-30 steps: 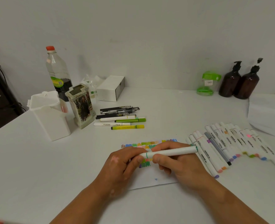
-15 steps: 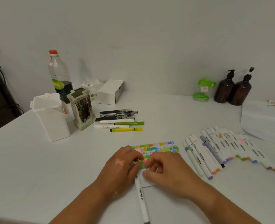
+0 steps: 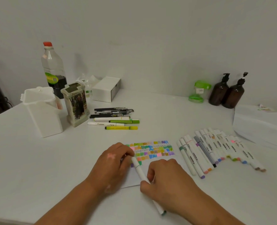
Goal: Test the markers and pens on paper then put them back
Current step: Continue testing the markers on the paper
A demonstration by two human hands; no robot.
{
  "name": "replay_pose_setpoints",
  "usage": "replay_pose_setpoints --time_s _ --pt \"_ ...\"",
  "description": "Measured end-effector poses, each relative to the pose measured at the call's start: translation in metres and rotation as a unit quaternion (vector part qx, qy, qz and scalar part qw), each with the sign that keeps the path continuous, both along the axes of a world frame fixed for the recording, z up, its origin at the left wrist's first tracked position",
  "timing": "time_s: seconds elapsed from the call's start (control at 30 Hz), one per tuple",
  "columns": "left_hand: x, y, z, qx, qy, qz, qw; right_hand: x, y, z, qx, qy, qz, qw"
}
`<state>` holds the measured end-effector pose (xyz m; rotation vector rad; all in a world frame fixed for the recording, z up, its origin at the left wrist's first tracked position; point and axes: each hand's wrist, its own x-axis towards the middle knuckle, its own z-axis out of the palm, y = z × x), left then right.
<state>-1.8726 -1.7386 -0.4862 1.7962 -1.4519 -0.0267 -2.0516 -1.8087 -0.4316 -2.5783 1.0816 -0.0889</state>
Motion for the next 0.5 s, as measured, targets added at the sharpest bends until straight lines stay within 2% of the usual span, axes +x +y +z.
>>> replay_pose_setpoints --time_s 0.13,0.27,0.5 --pt "0.001 0.002 -0.001 0.001 -0.030 -0.001 1.000 -0.025 -0.035 0.018 -0.036 -0.009 -0.068 0.997" --pt "0.001 0.003 -0.006 0.083 -0.085 -0.002 0.993 -0.045 -0.074 0.025 -0.080 -0.002 -0.140 0.987" --pt "0.002 0.004 -0.005 0.111 -0.138 -0.002 0.984 -0.034 -0.100 -0.003 -0.109 0.061 -0.148 0.981"
